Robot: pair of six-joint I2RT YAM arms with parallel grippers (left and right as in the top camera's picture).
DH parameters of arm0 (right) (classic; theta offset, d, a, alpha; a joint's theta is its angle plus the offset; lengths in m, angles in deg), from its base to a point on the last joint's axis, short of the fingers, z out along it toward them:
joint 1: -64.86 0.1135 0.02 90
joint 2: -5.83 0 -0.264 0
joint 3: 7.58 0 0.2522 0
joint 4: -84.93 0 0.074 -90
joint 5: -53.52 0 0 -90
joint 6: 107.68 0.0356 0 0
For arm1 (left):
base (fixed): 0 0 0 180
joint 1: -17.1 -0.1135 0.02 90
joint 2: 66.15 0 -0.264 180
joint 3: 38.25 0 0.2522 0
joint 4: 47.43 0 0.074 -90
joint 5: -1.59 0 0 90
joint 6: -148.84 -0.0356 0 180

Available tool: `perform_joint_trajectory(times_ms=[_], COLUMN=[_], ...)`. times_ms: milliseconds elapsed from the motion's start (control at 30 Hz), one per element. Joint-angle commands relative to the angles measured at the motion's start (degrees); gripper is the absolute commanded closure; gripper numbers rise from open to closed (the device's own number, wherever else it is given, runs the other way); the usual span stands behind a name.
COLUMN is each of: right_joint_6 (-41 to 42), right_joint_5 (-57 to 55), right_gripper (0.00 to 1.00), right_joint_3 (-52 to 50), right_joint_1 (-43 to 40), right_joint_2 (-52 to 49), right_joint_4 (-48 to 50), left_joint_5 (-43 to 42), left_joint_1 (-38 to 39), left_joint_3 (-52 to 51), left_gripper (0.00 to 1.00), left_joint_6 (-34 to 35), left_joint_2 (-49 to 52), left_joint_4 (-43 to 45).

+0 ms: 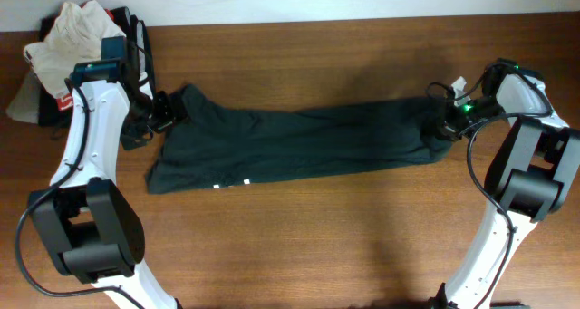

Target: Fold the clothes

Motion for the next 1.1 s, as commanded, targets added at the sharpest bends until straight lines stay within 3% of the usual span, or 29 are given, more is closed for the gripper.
perform_joint_trajectory(times_ms=[0,600,833,1067], right_joint_6=[0.85,2.56,2.71,4.11], right_joint_5=[-0.09,-0.09,-0.09,-0.15], right_gripper=[0.96,0.96,0.96,0.96], right_joint_3=[-0.68,-0.61,-0.61,-0.61], right_joint_1=[0.42,-5.86,-8.87,-4.42], right_joint_2=[-1.62,-0.5,4.79,14.38], right_joint_4=[0.02,-0.55,-2.43,-5.68], left_joint_5=[-0.83,-0.81,-0.79,-0.81], left_joint_1=[0.22,0.72,0.72,0.72], left_joint_3=[-0.07,-0.07,-0.07,-0.07], left_gripper=[0.01,0.01,0.01,0.01], left_joint_6=[-0.02,-0.04,-0.04,-0.04], left_joint_2=[0.52,0.52,0.52,0.52], left_joint_4=[-0.09,-0.61,0.09,0.59])
